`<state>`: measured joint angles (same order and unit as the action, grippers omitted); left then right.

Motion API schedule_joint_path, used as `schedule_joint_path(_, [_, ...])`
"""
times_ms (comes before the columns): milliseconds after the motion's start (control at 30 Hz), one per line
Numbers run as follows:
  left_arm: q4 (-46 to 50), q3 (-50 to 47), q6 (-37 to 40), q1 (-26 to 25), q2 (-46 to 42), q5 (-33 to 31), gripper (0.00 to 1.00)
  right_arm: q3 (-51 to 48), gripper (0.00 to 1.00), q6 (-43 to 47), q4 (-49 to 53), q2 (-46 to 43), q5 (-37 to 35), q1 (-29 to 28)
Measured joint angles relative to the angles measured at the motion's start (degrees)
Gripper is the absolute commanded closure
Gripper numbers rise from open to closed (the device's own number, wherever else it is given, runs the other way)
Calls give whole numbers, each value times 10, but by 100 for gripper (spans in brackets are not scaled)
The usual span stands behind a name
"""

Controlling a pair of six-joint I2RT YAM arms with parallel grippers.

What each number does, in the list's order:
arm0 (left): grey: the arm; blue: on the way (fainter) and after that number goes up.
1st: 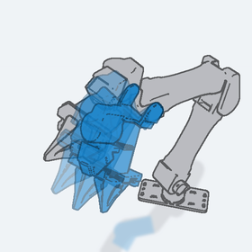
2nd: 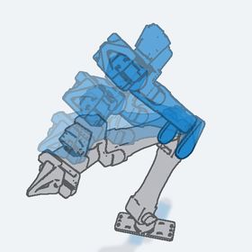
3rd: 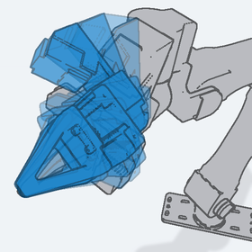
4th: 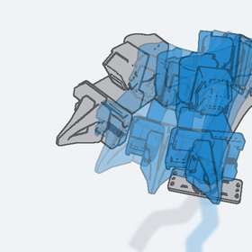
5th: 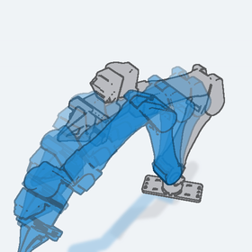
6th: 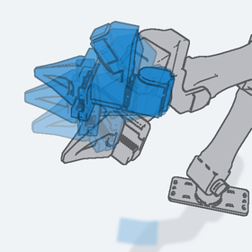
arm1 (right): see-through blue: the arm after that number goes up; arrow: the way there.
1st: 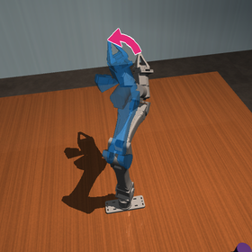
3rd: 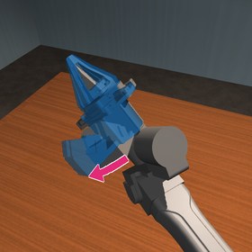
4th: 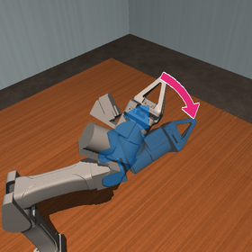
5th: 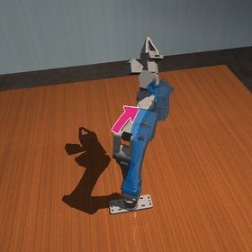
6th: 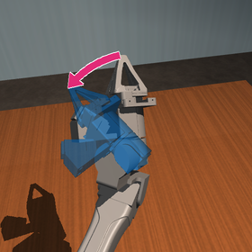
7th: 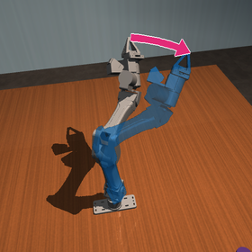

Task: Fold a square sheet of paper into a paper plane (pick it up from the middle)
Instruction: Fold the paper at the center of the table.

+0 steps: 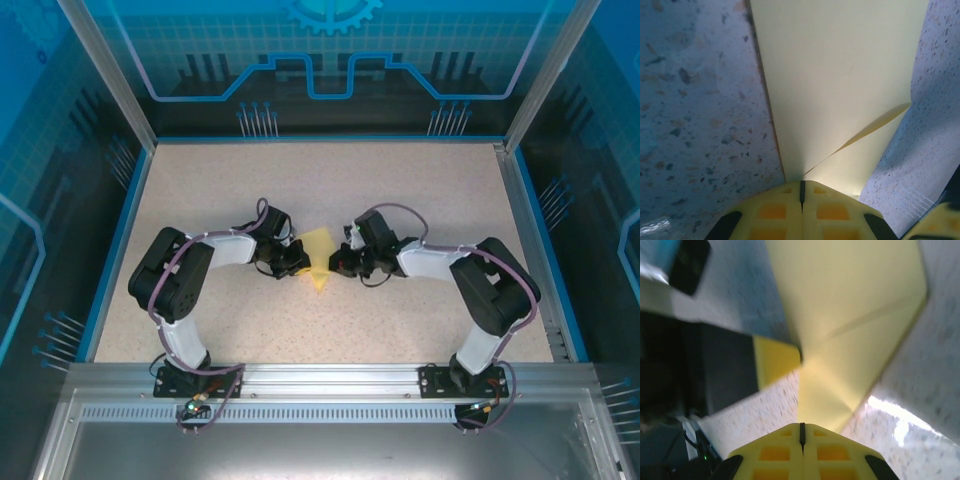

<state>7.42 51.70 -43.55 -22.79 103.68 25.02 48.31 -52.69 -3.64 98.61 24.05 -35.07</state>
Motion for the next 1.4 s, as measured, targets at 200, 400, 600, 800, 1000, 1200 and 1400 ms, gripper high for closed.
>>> schedule_joint_path(200, [0,0,0,0,0,-1,100,-4,100,-18,-30,24,25,-25])
schedule_joint_path(400, [0,0,0,0,0,-1,100,0,100,-26,-51,69,41,-30])
schedule_joint_path(600, [0,0,0,0,0,-1,100,1,100,-26,-56,85,47,-33])
schedule_joint_path(800, [0,0,0,0,0,-1,100,1,100,-24,-56,81,47,-33])
schedule_joint_path(1000, [0,0,0,0,0,-1,100,1,100,-13,-54,48,47,-47])
schedule_joint_path(1200, [0,0,0,0,0,-1,100,1,100,-3,-43,49,34,-59])
schedule_joint_path(1400, [-2,-1,0,0,-1,-1,100,2,100,8,-15,64,8,-65])
